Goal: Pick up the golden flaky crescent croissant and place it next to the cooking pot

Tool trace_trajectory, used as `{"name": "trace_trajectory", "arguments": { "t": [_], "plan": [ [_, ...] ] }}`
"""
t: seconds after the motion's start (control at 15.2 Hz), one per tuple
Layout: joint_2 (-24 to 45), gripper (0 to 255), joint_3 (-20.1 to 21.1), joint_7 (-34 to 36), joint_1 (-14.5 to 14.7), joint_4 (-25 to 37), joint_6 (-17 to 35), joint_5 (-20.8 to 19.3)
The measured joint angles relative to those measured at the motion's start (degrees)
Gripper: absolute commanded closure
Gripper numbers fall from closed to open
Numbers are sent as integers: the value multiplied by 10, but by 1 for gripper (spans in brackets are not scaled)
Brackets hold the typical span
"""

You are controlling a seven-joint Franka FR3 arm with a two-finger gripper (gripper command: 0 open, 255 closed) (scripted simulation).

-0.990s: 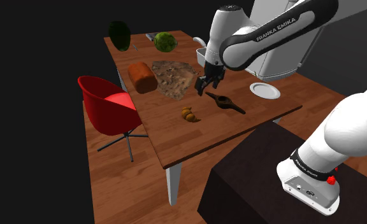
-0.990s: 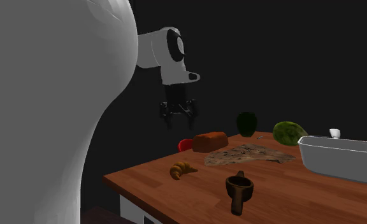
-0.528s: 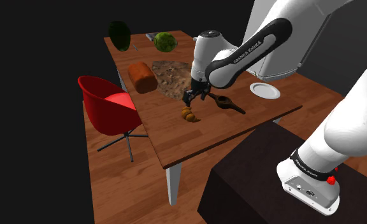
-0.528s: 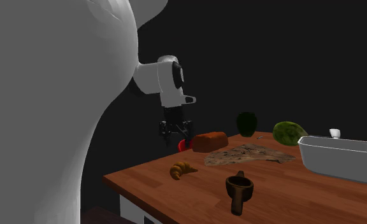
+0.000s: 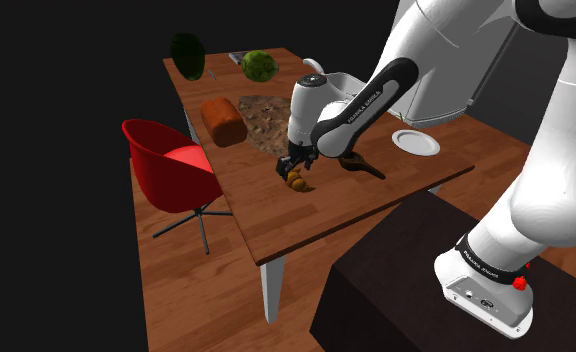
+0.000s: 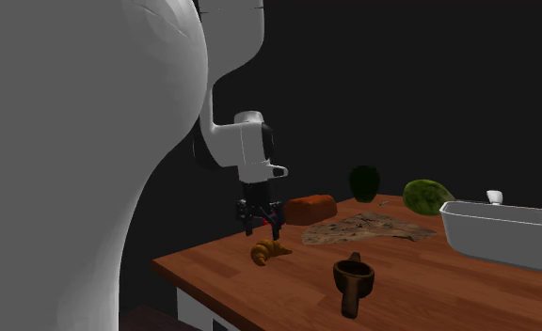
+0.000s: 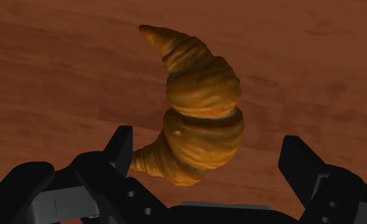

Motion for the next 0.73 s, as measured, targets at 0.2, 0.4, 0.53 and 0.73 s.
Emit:
{"name": "trace_trajectory", "arguments": {
  "t": [0.2, 0.4, 0.53, 0.73],
  "plan": [
    [26, 0, -11, 8, 3, 8, 18, -16],
    [36, 0, -15, 14, 7, 11, 25, -22],
    [37, 0, -15, 14, 7, 11, 25, -22],
    [37, 255, -15, 15, 7, 11, 26, -23]
  ]
}}
